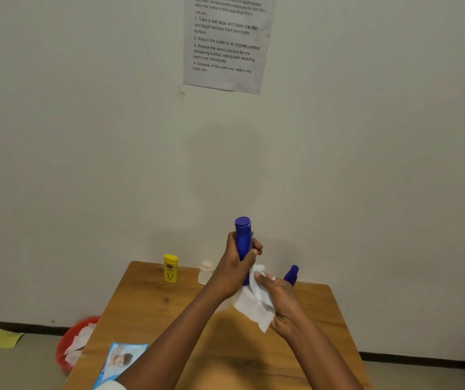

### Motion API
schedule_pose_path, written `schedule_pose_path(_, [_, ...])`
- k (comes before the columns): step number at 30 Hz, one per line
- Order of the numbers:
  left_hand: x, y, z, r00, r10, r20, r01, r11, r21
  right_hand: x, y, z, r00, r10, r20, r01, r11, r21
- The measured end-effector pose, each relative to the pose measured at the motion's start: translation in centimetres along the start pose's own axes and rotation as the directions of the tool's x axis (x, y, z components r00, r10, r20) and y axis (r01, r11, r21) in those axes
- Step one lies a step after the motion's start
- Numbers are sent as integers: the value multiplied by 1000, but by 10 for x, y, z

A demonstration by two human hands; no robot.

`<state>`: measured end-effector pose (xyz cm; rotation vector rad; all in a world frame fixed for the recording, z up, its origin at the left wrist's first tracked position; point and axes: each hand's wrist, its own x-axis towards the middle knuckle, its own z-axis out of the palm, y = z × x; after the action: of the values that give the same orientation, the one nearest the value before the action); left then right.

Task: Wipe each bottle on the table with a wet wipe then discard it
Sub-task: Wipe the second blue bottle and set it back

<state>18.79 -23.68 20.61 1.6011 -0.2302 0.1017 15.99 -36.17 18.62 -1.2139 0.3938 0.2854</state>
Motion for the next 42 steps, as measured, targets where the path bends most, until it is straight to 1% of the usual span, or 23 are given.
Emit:
schedule_pose_path(5, [-3,-6,14,998,31,53,-33,999,25,6,4,6,997,44,-71,-34,991,127])
schedule_pose_path(7, [-4,-9,14,998,47,48,-49,998,50,-1,8,6,996,88,-21,-85,988,127])
schedule_pose_path(9, [-3,-10,7,999,43,21,-44,997,67,-13,6,-1,994,99,34,-101,994,42])
schedule_pose_path(10, [-2,-11,3,999,34,6,-35,996,83,-15,4,-5,997,69,24,-68,997,-47])
schedule_pose_path(11, [-2,-10,-1,1000,28,2,-28,994,104,-16,-1,-10,999,12,-40,-19,985,-170])
schedule_pose_path(13, [-4,-13,-6,999,34,23,-37,985,167,-12,-17,-17,965,-185,-188,108,926,-361])
schedule_pose_path(14, [-5,-15,-6,998,39,39,-47,978,202,-15,-29,-18,939,-293,-181,201,894,-401])
schedule_pose_path(15, [-8,-18,-5,998,41,53,-52,972,231,-18,-42,-17,909,-397,-129,310,849,-428])
schedule_pose_path(17, [-13,-23,1,996,41,77,-60,962,266,-29,-63,-11,825,-564,43,497,686,-531])
schedule_pose_path(19, [-16,-25,10,994,48,100,-74,958,276,-35,-75,1,743,-626,239,614,493,-617])
schedule_pose_path(21, [-15,-22,17,994,44,103,-69,963,259,-38,-72,11,695,-597,400,647,277,-710])
schedule_pose_path(23, [-13,-20,19,994,43,97,-64,972,227,-39,-63,16,628,-579,520,630,-13,-776])
schedule_pose_path(24, [-13,-20,18,994,45,97,-66,973,220,-43,-61,15,586,-574,572,626,-128,-769])
schedule_pose_path(25, [-14,-20,16,995,42,96,-62,975,212,-43,-59,10,551,-569,610,631,-195,-751])
schedule_pose_path(26, [-16,-21,15,996,27,90,-45,978,203,-44,-58,5,532,-569,627,639,-216,-738])
schedule_pose_path(27, [-18,-23,13,997,8,82,-24,982,189,-44,-56,0,535,-573,620,647,-193,-737])
schedule_pose_path(31, [-22,-29,18,998,-25,61,14,983,182,-36,-55,-7,612,-608,505,638,2,-770])
schedule_pose_path(36, [-17,-34,25,995,-71,70,59,985,161,-30,-45,-5,618,-624,478,620,14,-784])
schedule_pose_path(37, [-17,-36,23,994,-80,80,66,984,168,-31,-43,-8,623,-621,475,636,49,-770])
schedule_pose_path(38, [-17,-38,20,992,-93,85,78,982,171,-32,-43,-12,648,-621,440,649,149,-746])
schedule_pose_path(39, [-17,-41,18,989,-117,85,103,982,159,-31,-42,-17,687,-629,365,647,301,-700])
schedule_pose_path(41, [-17,-46,12,976,-199,89,189,976,111,-19,-42,-35,774,-621,126,580,613,-537])
schedule_pose_path(42, [-18,-49,10,961,-256,109,248,965,82,-10,-40,-46,820,-572,13,524,742,-418])
